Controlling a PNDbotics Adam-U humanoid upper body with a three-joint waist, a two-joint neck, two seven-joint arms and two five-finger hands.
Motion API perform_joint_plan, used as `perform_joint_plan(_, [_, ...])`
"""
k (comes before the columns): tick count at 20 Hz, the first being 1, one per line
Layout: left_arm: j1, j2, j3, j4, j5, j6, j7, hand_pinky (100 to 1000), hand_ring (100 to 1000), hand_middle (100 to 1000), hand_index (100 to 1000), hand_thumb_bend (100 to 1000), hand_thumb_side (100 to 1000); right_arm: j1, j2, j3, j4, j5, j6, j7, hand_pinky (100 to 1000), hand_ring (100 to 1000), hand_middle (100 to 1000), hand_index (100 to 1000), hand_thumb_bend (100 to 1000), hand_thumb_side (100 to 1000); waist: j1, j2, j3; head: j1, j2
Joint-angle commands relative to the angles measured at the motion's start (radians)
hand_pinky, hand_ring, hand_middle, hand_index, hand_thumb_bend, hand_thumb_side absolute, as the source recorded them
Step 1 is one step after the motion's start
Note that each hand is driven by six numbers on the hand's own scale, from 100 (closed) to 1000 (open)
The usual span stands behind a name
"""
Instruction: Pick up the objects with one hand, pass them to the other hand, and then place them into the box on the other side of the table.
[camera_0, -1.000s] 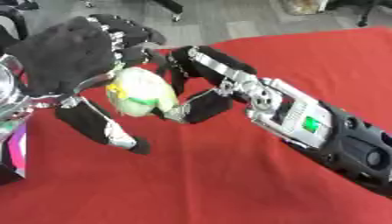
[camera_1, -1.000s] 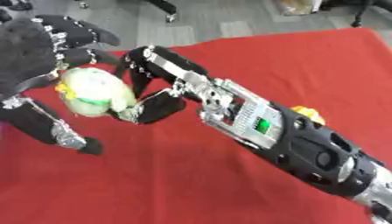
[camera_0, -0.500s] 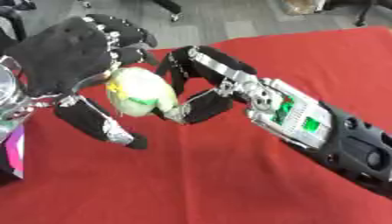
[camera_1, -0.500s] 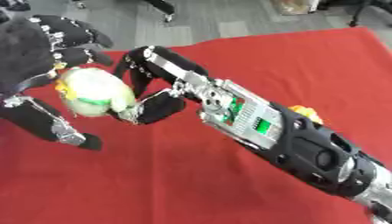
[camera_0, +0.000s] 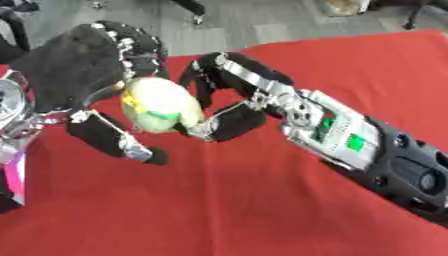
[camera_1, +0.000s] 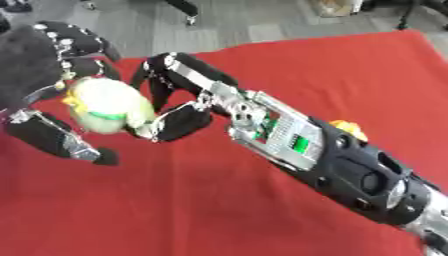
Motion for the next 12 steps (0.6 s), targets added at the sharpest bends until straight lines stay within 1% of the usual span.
perform_joint_plan(1, [-0.013,0.007,0.019,0.007,0.037,0.001,0.019,565,603,549,529,850,542,-0.012,-0.008,-0.01,-0.018,-0.002,-0.004,-0.004,586,457,272,381,364,100,0.009,0.0,0.001,0.003,-0.005])
perform_joint_plan(2, [-0.013,0.007,0.019,0.009,0.049,0.0,0.024,568,605,555,525,849,537,-0.012,-0.008,-0.01,-0.018,-0.002,-0.005,-0.004,586,457,272,382,364,100,0.009,0.0,0.0,0.003,-0.004])
perform_joint_plan(3, [-0.013,0.006,0.019,0.01,0.058,-0.002,0.028,552,610,578,519,847,553,-0.012,-0.008,-0.01,-0.018,-0.001,-0.005,-0.004,585,456,272,382,365,100,0.009,0.001,0.0,0.003,-0.003])
perform_joint_plan(5, [-0.015,0.006,0.02,-0.001,0.069,-0.004,0.046,508,598,594,517,847,568,-0.011,-0.007,-0.01,-0.018,0.0,-0.004,-0.005,585,456,272,382,365,100,0.009,0.001,-0.001,0.003,-0.003])
perform_joint_plan(6, [-0.016,0.006,0.02,-0.006,0.07,-0.004,0.054,469,579,596,521,847,585,-0.011,-0.006,-0.01,-0.018,0.0,-0.004,-0.006,585,456,271,382,365,100,0.01,0.002,-0.001,0.003,-0.004])
perform_joint_plan(7, [-0.017,0.007,0.019,-0.012,0.07,-0.006,0.06,451,558,584,522,847,576,-0.011,-0.006,-0.01,-0.018,0.001,-0.004,-0.006,585,455,271,382,365,100,0.01,0.002,-0.001,0.003,-0.003])
perform_joint_plan(8, [-0.017,0.007,0.018,-0.016,0.072,-0.007,0.063,433,535,564,521,849,539,-0.01,-0.006,-0.011,-0.018,0.001,-0.004,-0.006,585,455,271,382,365,100,0.01,0.002,-0.002,0.003,-0.002])
perform_joint_plan(10, [-0.016,0.006,0.017,-0.019,0.084,-0.01,0.068,387,475,499,505,854,487,-0.01,-0.006,-0.011,-0.018,0.002,-0.004,-0.007,585,455,271,382,366,100,0.01,0.002,-0.002,0.002,-0.002])
perform_joint_plan(11, [-0.016,0.005,0.016,-0.021,0.086,-0.014,0.071,355,434,462,484,859,470,-0.01,-0.005,-0.01,-0.018,0.003,-0.004,-0.006,584,455,270,382,366,100,0.011,0.003,-0.002,0.002,-0.004])
perform_joint_plan(12, [-0.016,0.005,0.015,-0.024,0.083,-0.019,0.073,329,417,446,472,862,472,-0.009,-0.005,-0.01,-0.018,0.004,-0.004,-0.006,584,455,270,382,366,100,0.011,0.003,-0.002,0.002,-0.006])
